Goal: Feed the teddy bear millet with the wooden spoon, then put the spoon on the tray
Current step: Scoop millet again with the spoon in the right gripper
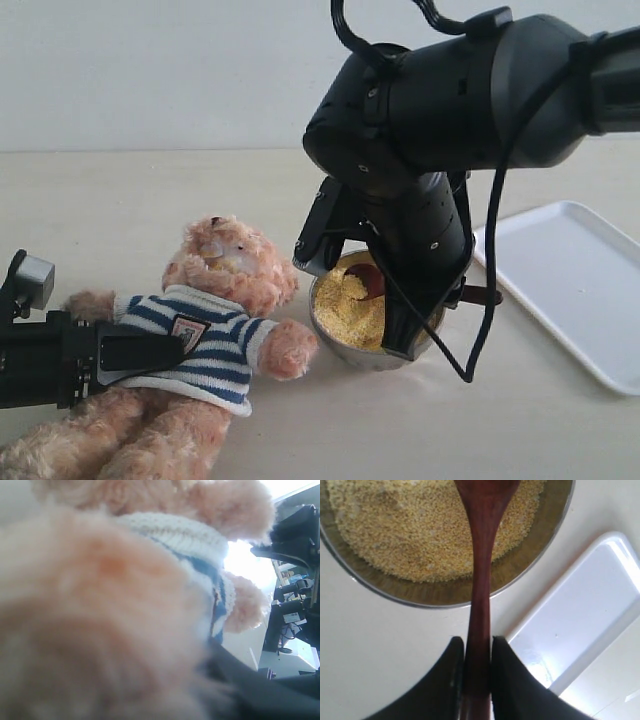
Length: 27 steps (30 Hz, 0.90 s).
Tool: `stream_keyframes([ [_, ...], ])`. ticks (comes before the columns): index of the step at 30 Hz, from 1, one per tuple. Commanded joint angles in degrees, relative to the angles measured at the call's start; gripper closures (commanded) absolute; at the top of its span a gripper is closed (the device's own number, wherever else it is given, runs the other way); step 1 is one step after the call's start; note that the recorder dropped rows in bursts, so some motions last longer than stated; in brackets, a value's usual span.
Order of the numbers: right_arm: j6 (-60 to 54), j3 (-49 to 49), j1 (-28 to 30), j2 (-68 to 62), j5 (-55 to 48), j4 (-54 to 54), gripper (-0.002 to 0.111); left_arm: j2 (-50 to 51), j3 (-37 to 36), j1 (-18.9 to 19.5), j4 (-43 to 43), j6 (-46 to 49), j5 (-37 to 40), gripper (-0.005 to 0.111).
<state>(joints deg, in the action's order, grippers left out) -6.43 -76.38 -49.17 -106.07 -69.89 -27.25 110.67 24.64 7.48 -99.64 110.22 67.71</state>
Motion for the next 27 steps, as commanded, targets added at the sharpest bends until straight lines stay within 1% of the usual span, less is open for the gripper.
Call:
stream_keyframes([
  [1,0.6,-0.3,-0.1,0.9,-0.1,-1.2,0.108,0.0,0.1,-0.2,-0.3,0.5,2.2,0.102],
  [14,0.1,-0.3,0.7,0.8,-0.1,-1.3,0.108,0.0,0.1,-0.2,-0.3,0.6,2.2,0.102],
  [19,1.9,-0.3,0.7,1.5,-0.1,-0.3,0.108,0.0,0.1,-0.2,-0.3,0.7,2.2,0.102],
  [27,1.4,-0.3,0.7,5.9,-0.1,6.0,0.108,0.0,0.1,-0.2,-0.3,0.9,2.2,0.102],
])
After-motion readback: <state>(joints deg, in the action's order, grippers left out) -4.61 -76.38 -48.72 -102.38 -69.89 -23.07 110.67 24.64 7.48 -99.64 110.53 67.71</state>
